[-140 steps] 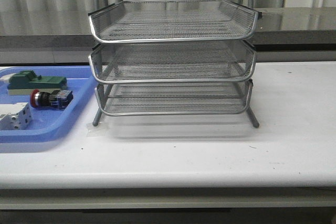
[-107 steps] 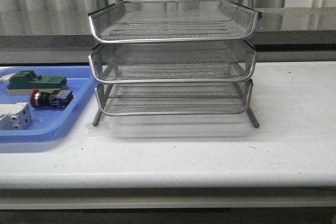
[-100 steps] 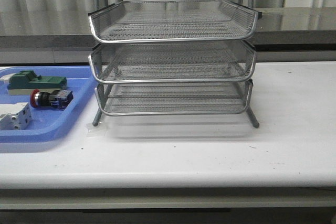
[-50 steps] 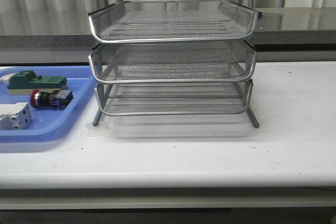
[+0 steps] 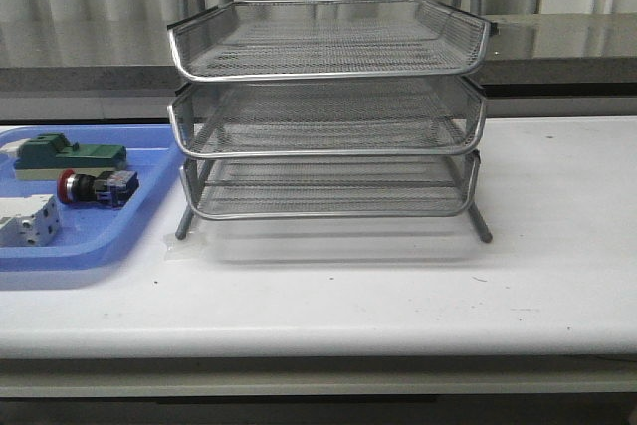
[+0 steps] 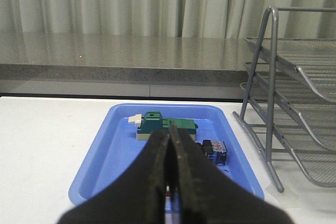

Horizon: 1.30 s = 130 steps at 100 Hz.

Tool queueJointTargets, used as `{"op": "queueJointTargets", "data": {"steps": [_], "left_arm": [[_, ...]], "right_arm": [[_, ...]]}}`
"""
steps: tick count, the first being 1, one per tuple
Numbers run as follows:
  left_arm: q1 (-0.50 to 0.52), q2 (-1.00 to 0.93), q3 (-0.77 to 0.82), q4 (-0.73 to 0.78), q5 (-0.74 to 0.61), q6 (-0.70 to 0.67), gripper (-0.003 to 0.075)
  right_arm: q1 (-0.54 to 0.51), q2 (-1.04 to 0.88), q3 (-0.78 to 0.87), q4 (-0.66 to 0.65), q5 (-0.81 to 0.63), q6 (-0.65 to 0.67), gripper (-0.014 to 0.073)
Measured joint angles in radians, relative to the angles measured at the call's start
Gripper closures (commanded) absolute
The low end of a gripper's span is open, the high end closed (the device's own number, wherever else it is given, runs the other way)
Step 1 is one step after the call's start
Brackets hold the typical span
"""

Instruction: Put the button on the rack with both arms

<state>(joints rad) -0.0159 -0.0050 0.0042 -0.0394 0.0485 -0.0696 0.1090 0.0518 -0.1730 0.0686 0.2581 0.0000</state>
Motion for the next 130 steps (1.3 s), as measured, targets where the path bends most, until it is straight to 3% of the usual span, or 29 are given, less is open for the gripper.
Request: {"op": "queueJointTargets", "data": {"steps": [47, 82, 93, 117, 130], "left_arm": [[0.000, 0.000, 0.000, -0.001, 0.000, 0.000, 0.0741], [0.000, 0.000, 0.000, -0.001, 0.000, 0.000, 0.0741], [0.000, 0.000, 0.000, -0.001, 0.000, 0.000, 0.0741], [0.000, 0.000, 0.000, -0.001, 0.000, 0.000, 0.0741], [0.000, 0.000, 0.000, -0.001, 0.000, 0.000, 0.0741]], "right_arm": [[0.000, 0.495, -0.405, 0.185, 0.338, 0.000, 0.0654], [0.000, 0.734, -0.435, 0.291, 0.366, 0.000, 0.0644], [0.000, 0.781, -0.435, 0.389, 0.364, 0.000, 0.0577], [0.034, 0.870, -0.437, 0.581, 0.298, 0.000, 0.0312], [0.077, 0.931, -0.437, 0.638, 0.236, 0.000, 0.0265]]}}
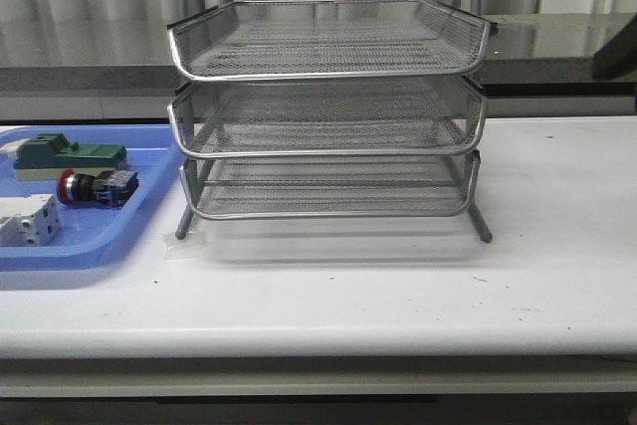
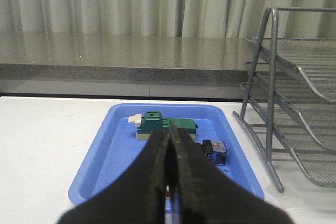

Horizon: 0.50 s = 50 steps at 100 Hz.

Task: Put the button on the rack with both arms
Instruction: 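Move the right gripper to the middle mesh tray's front rim and grasp it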

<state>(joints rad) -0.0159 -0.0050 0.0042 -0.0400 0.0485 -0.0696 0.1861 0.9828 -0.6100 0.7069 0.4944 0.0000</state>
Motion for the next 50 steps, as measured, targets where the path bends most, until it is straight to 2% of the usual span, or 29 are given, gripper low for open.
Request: {"op": "queueJointTargets", "data": {"steps": [31, 50], "left_arm": [[0.000, 0.000, 0.000, 0.000, 0.000, 0.000, 0.0741], [0.000, 0.000, 0.000, 0.000, 0.000, 0.000, 0.0741]], "right_arm": [[0.050, 0.188, -0.004, 0.076, -0.194, 0.000, 0.0263], [0.050, 0.309, -0.052, 0.084, -0.236, 0.000, 0.0264]]}}
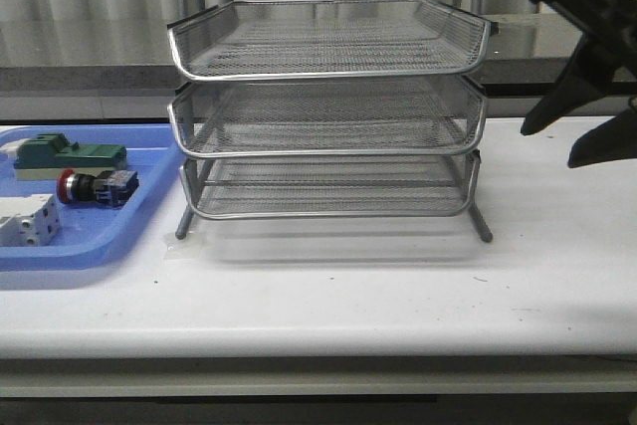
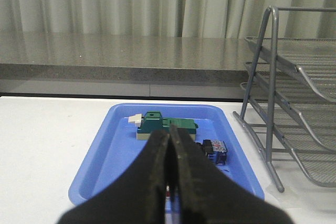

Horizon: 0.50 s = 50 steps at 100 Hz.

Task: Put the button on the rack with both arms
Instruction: 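Move the right gripper to the middle mesh tray's front rim and grasp it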

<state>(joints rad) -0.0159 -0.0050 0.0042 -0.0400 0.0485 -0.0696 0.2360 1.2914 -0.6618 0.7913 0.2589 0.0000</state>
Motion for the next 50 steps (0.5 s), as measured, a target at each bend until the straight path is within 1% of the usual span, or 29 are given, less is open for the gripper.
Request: {"op": "queueJointTargets", "data": {"steps": [25, 50], "left_arm": [[0.000, 0.000, 0.000, 0.000, 0.000, 0.000, 0.0741], [0.000, 0.000, 0.000, 0.000, 0.000, 0.000, 0.0741]], "right_arm": [[0.000, 0.122, -0.109, 0.001, -0.003, 0.000, 0.0264], [0.002, 0.227, -0.206, 0.002, 0.024, -0.009, 0.0264]]}}
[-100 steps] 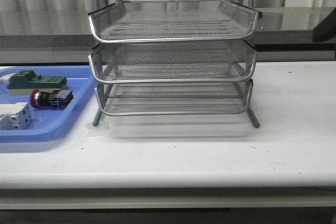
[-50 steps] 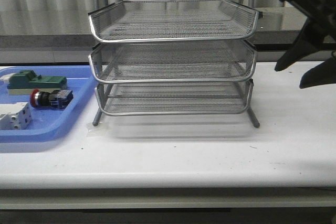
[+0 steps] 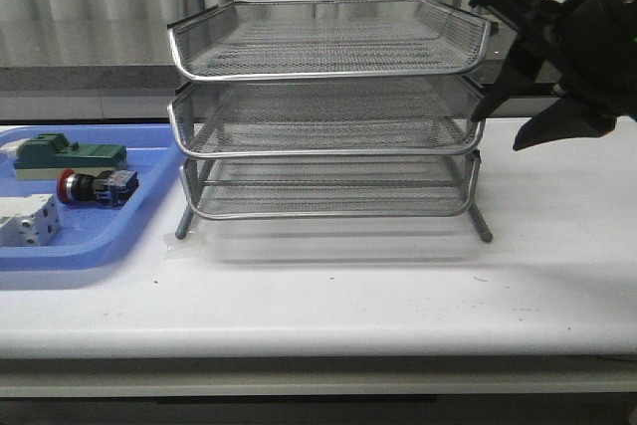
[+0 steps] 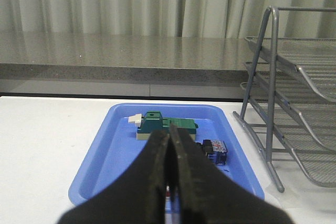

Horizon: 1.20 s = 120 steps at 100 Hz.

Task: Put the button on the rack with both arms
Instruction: 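Move the right gripper to the middle mesh tray's front rim and grasp it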

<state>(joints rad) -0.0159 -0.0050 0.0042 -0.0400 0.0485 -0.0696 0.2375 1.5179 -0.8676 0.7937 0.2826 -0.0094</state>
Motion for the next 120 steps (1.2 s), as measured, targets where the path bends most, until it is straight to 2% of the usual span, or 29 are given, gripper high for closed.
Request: {"op": "queueJointTargets", "data": {"steps": [47, 93, 100, 120], "left_arm": [[0.000, 0.000, 0.000, 0.000, 0.000, 0.000, 0.0741], [0.000, 0.000, 0.000, 0.000, 0.000, 0.000, 0.0741], [0.000, 0.000, 0.000, 0.000, 0.000, 0.000, 0.0741], [0.000, 0.000, 0.000, 0.000, 0.000, 0.000, 0.0741]], "right_arm": [[0.000, 0.095, -0.087, 0.000, 0.029, -0.011, 0.0265], [0.000, 0.138, -0.093, 0.009, 0.037, -0.017, 0.0269], [0.000, 0.139, -0.093, 0.011, 0.037, -0.017, 0.0307], [0.001, 0.143, -0.101, 0.025, 0.043, -0.018, 0.0521]]}}
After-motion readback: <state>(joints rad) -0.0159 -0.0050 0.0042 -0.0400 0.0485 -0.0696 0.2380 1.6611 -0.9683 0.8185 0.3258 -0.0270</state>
